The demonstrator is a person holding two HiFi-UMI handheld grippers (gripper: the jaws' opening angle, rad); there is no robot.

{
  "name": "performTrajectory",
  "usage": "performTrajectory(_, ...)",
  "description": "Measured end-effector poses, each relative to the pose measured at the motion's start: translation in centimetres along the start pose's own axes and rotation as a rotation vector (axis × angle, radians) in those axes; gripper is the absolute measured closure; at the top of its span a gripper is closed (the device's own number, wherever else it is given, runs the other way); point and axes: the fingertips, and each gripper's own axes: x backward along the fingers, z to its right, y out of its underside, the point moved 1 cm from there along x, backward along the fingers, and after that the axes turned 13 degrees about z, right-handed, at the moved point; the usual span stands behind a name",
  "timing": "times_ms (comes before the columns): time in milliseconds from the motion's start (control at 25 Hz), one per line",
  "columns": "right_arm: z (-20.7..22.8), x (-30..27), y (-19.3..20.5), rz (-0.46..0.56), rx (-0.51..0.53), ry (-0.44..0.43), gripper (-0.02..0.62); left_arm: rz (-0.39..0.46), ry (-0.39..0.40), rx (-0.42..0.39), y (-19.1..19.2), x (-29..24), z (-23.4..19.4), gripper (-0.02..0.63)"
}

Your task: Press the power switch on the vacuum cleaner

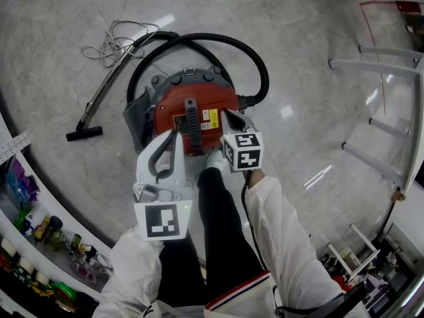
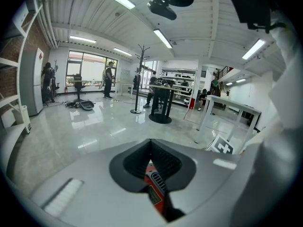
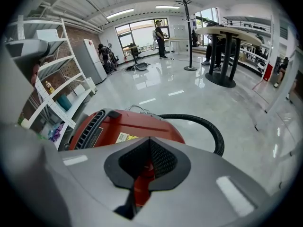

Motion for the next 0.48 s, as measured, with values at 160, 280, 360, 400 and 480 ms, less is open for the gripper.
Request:
performTrajectory(160,-0.05,-0.09,0.03,0.000,0.000,0.000,0.594,0.003,-0.003,0.004,0.03,-0.02,-0.14,0.606)
performTrajectory(280,-0.04,-0.12,0.04,0.003,-0.002,0.001,0.594,-0.001,-0.003,0.004,0.06,0.01,-0.17,0.606)
performTrajectory(360,-0.03,-0.13,0.00,0.008,-0.003,0.004,0.594,0.003,-0.005,0.005,-0.04,0.01,-0.25,0.606)
performTrajectory(400,-0.04,-0.14,-0.01,0.010,-0.003,0.006,0.594,0.005,-0.004,0.002,-0.07,0.02,-0.28,0.606)
performTrajectory(480,-0.06,-0.15,0.04,0.009,-0.001,0.009,0.594,0.006,0.001,-0.006,-0.03,0.06,-0.24,0.606)
